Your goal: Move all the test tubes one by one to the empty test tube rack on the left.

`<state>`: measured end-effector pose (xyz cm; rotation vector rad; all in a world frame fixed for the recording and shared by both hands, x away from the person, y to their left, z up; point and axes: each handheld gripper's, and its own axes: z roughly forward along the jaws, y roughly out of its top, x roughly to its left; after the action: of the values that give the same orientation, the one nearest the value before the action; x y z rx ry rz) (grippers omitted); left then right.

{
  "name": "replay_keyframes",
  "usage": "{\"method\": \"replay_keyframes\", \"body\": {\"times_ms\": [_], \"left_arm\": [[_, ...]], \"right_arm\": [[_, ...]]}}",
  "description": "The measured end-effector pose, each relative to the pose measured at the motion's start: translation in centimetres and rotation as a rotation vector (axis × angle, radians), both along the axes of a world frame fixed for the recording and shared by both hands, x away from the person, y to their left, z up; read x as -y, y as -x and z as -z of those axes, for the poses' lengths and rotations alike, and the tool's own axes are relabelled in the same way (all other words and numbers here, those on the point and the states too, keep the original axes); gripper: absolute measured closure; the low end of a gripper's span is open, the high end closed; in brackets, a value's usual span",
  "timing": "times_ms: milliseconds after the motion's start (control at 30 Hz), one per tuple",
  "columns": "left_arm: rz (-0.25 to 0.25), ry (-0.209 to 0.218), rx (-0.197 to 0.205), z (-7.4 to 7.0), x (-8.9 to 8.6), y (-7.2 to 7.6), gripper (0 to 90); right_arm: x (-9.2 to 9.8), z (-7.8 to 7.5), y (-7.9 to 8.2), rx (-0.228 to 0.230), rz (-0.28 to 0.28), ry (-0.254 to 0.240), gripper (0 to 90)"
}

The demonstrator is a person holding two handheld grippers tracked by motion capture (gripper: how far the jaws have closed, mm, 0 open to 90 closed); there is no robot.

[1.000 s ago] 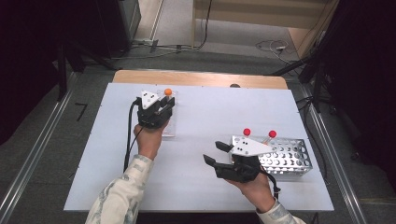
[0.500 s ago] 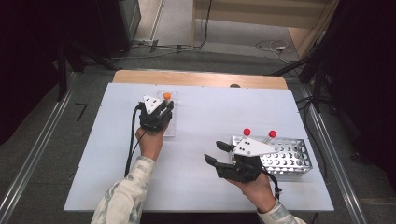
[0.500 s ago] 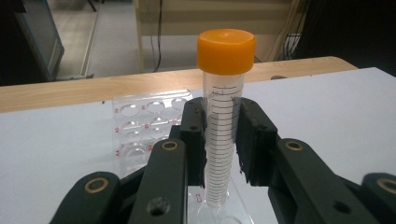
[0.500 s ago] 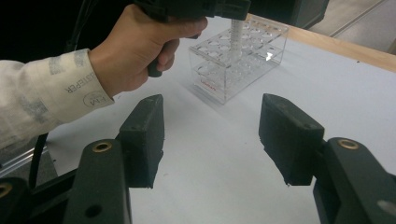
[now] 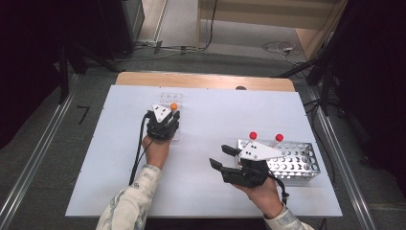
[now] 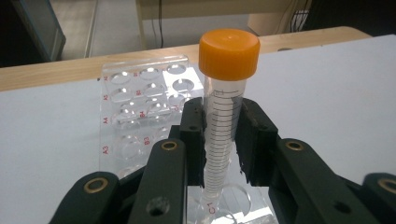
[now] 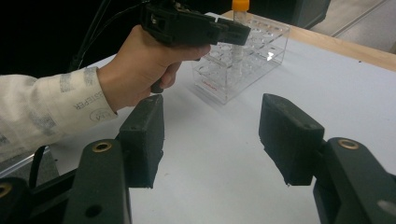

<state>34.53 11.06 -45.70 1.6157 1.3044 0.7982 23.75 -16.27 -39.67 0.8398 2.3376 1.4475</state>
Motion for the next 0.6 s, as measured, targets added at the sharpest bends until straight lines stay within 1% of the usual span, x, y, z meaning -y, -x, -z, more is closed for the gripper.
{"method": "replay_keyframes", "body": {"times_ms": [33,100,133,167,200,367,467,500,600], "left_arm": [[0.001,-0.005,-0.009,0.18,0.03,0.03,74.3],[0.0,-0.007,-0.014,0.28,0.02,0.03,73.3],[0.001,-0.003,-0.017,0.35,0.0,0.03,69.5],[0.004,0.0,-0.022,0.37,-0.05,0.02,69.5],[0.004,0.005,-0.023,0.39,-0.08,0.0,64.2],[0.006,0.008,-0.026,0.23,-0.19,0.12,60.1],[0.003,0.019,-0.031,0.09,-0.28,0.27,54.2],[0.009,0.027,-0.03,0.04,-0.31,0.35,51.8],[0.011,0.037,-0.032,-0.11,-0.43,0.98,44.5]], "right_arm": [[0.0,0.0,0.01,-0.003,0.001,-0.001,39.1],[-0.02,0.0,0.03,-0.001,0.0,0.001,39.1],[-0.02,0.0,0.03,0.001,0.0,0.0,39.1],[-0.02,0.0,0.03,0.001,0.0,0.0,39.1],[-0.02,-0.03,0.06,0.0,0.0,-0.001,39.1],[0.03,-0.05,0.07,0.0,0.002,-0.001,39.1],[0.13,-0.14,0.15,0.004,0.001,-0.007,39.1],[0.18,-0.17,0.18,0.006,0.001,-0.005,39.1],[0.38,-0.3,0.31,0.008,0.003,-0.009,39.1]]}}
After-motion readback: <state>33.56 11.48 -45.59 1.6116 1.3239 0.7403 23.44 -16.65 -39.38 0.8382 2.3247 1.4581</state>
